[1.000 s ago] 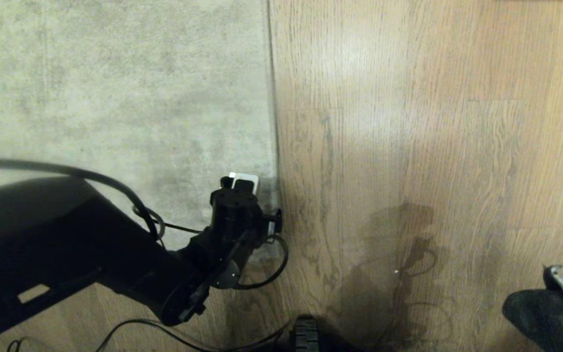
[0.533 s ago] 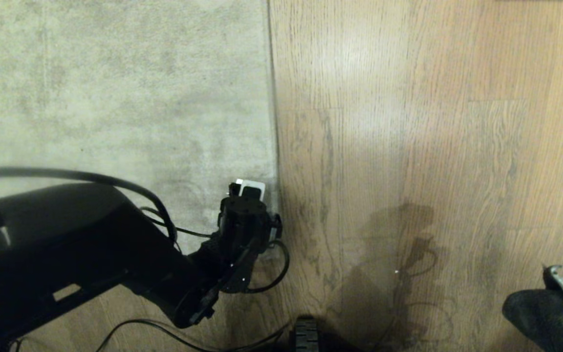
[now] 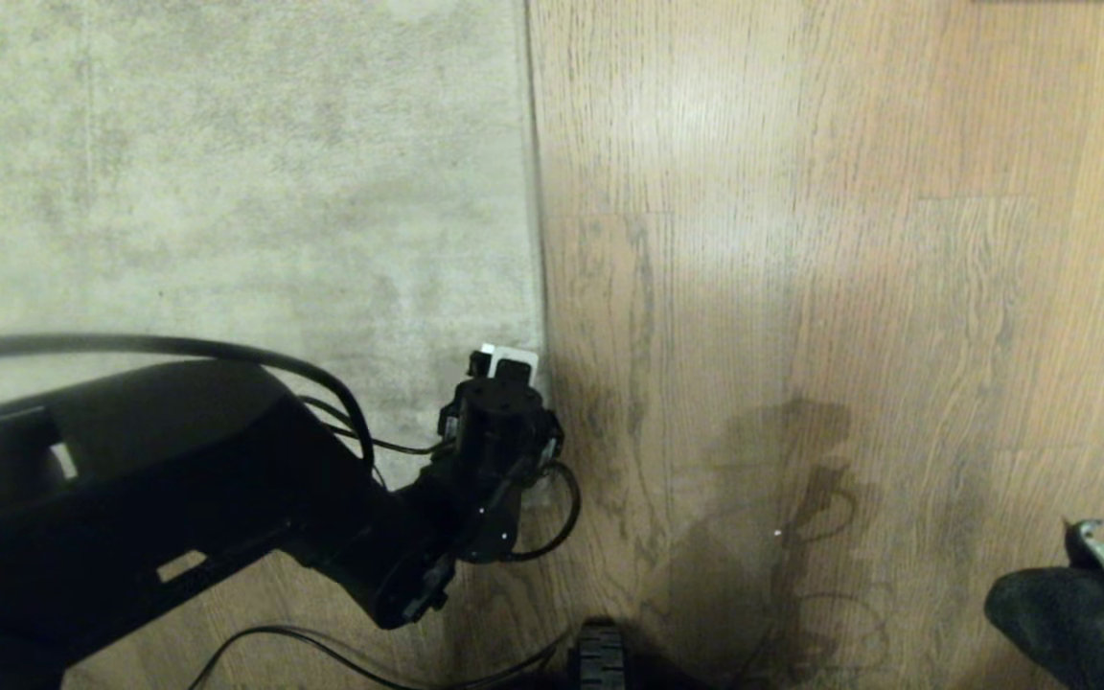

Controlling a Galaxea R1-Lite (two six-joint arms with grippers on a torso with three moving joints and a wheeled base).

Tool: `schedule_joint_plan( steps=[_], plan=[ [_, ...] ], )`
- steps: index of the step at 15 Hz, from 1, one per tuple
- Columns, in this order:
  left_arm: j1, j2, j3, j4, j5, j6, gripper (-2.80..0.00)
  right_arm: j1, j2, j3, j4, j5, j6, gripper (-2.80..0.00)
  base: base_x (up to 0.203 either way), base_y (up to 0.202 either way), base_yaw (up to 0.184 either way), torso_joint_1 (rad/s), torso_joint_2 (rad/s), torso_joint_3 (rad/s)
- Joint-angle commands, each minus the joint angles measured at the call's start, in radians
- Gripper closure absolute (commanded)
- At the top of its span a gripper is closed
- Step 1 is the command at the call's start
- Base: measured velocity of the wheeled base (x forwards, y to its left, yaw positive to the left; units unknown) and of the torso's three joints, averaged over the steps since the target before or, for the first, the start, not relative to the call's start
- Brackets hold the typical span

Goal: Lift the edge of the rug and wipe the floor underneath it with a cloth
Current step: Lift up the carpet

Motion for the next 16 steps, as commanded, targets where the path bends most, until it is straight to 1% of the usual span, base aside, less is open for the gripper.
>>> schedule_joint_plan(
  steps=[1,5,6,7,11,16],
  plan=[
    [-0.025,0.004,-0.028,0.001,0.014,0.001,-2.80,0.000,0.001,0.000,-0.001,0.000,-0.001,0.00,0.000,0.000,0.000,0.000,0.00,0.000],
    [-0.028,0.007,-0.021,0.017,0.034,0.004,-2.80,0.000,0.001,0.000,0.001,0.000,-0.001,0.00,0.000,0.000,0.000,0.000,0.00,0.000],
    [-0.023,0.007,-0.018,0.017,0.038,0.015,-2.80,0.000,0.001,0.000,-0.001,0.000,-0.001,0.00,0.000,0.000,0.000,0.000,0.00,0.000],
    [-0.017,0.009,-0.015,0.014,0.040,0.039,-2.80,0.000,0.001,0.000,0.001,0.000,-0.001,0.00,0.000,0.000,0.000,0.000,0.00,0.000],
    [0.012,-0.001,0.010,0.002,0.090,0.128,-2.80,0.000,0.001,0.000,-0.001,0.000,-0.001,0.00,0.000,0.000,0.000,0.000,0.00,0.000],
    [0.034,-0.044,0.042,0.000,0.125,0.182,-2.80,0.000,0.001,0.000,0.001,0.000,-0.001,0.00,0.000,0.000,0.000,0.000,0.00,0.000]
  ],
)
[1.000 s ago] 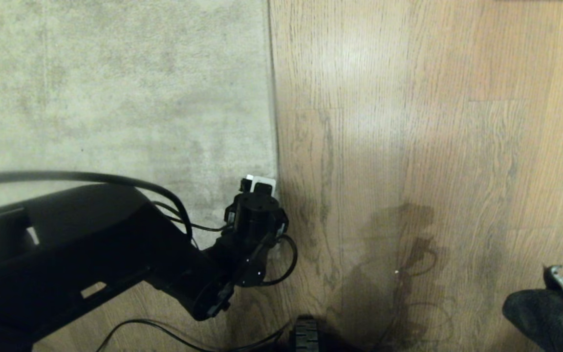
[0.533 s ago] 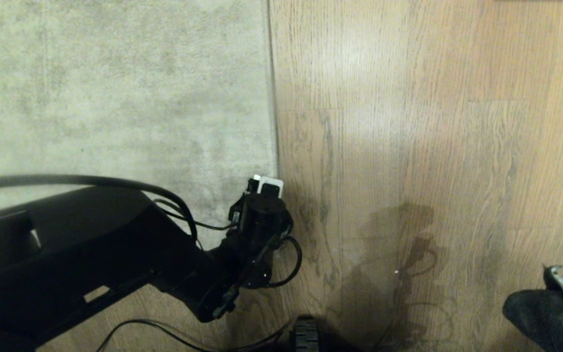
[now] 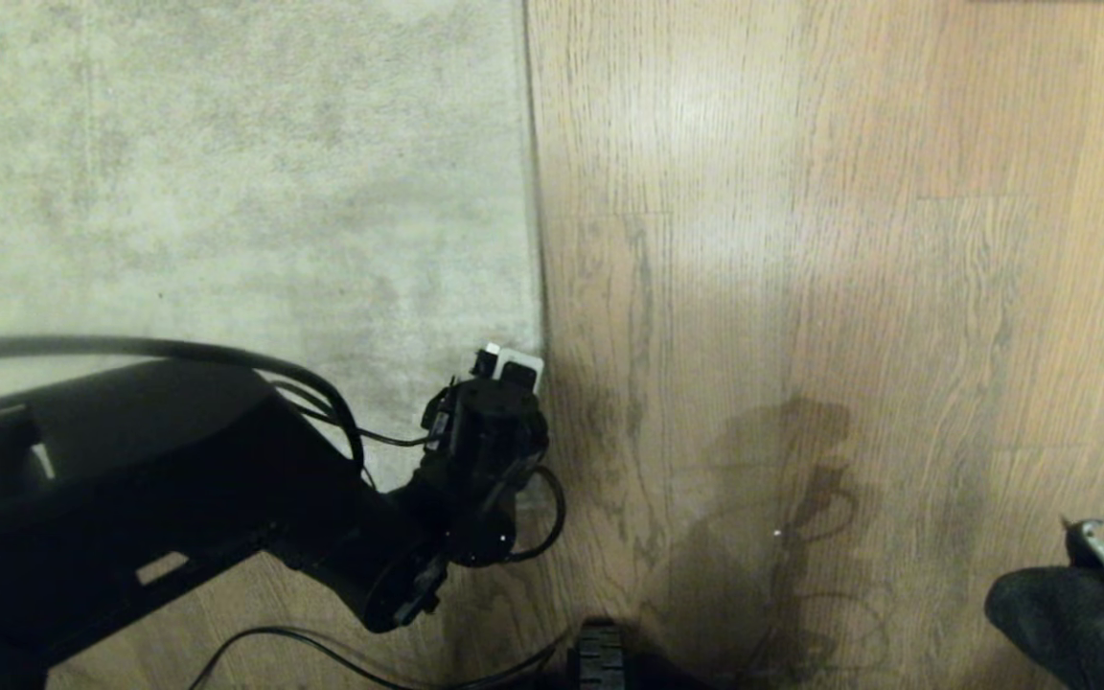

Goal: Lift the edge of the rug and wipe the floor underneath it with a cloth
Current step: Lift up the carpet

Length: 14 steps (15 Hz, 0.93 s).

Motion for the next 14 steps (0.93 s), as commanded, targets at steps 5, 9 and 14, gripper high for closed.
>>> schedule_joint_plan(
  steps=[5,9,14],
  plan=[
    [0.041,-0.102,0.091,-0.006,0.010,0.048,-2.80,0.000,0.001,0.000,-0.001,0.000,-0.001,0.00,0.000,0.000,0.000,0.000,0.00,0.000],
    [0.084,-0.169,0.157,-0.006,0.009,0.088,-2.80,0.000,0.001,0.000,-0.001,0.000,-0.001,0.00,0.000,0.000,0.000,0.000,0.00,0.000],
    [0.133,-0.174,0.100,-0.105,-0.002,0.182,-2.80,0.000,0.001,0.000,-0.001,0.000,-0.001,0.00,0.000,0.000,0.000,0.000,0.00,0.000]
  ],
)
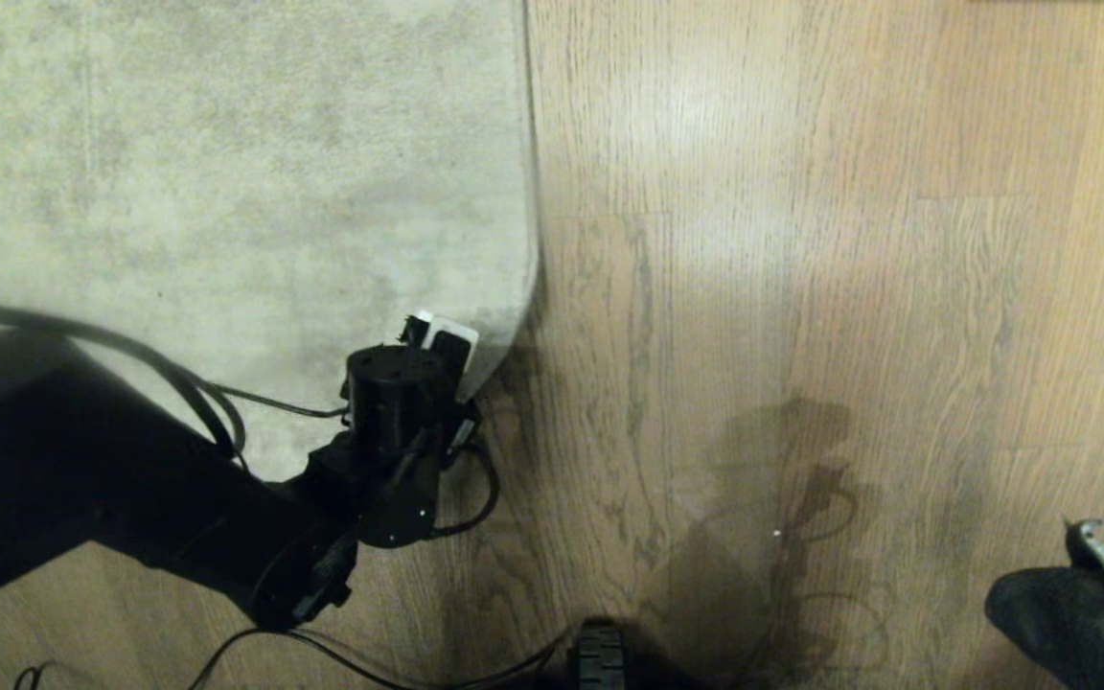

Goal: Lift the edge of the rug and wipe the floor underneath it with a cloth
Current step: Lift up the carpet

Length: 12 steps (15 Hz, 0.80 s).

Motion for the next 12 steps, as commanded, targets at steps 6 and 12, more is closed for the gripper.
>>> schedule_joint_plan(
  steps=[6,12],
  plan=[
    [0.016,0.016,-0.156,-0.028,-0.003,0.001,-2.80,0.000,0.001,0.000,-0.001,0.000,-0.001,0.00,0.000,0.000,0.000,0.000,0.00,0.000],
    [0.014,0.035,-0.272,-0.028,-0.003,-0.001,-2.80,0.000,0.001,0.000,-0.001,0.000,-0.001,0.00,0.000,0.000,0.000,0.000,0.00,0.000]
  ],
)
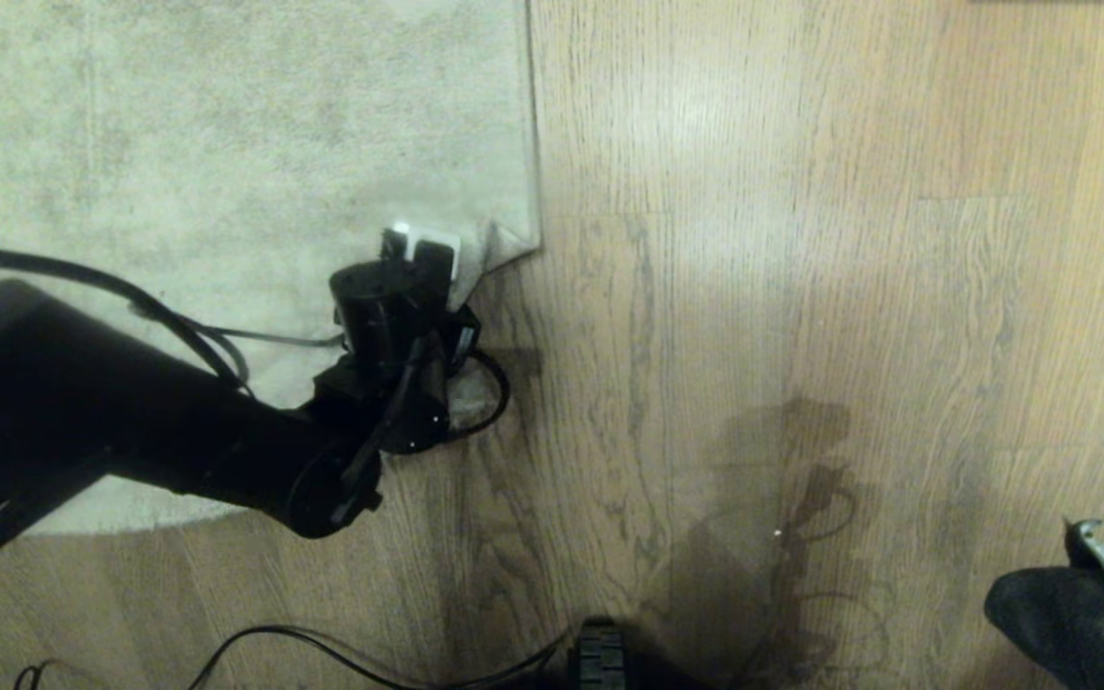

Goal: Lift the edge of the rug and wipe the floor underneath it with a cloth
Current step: Lift up the carpet

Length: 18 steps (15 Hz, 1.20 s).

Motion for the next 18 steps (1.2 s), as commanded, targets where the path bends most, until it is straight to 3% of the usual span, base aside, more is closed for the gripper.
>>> schedule_joint_plan(
  steps=[1,18],
  plan=[
    [-0.005,0.011,-0.041,-0.006,0.000,0.002,-2.80,0.000,0.001,0.000,0.001,0.000,-0.001,0.00,0.000,0.000,0.000,0.000,0.00,0.000],
    [-0.012,0.048,-0.175,0.000,0.005,0.005,-2.80,0.000,0.001,0.000,-0.001,0.000,-0.001,0.00,0.000,0.000,0.000,0.000,0.00,0.000]
  ],
)
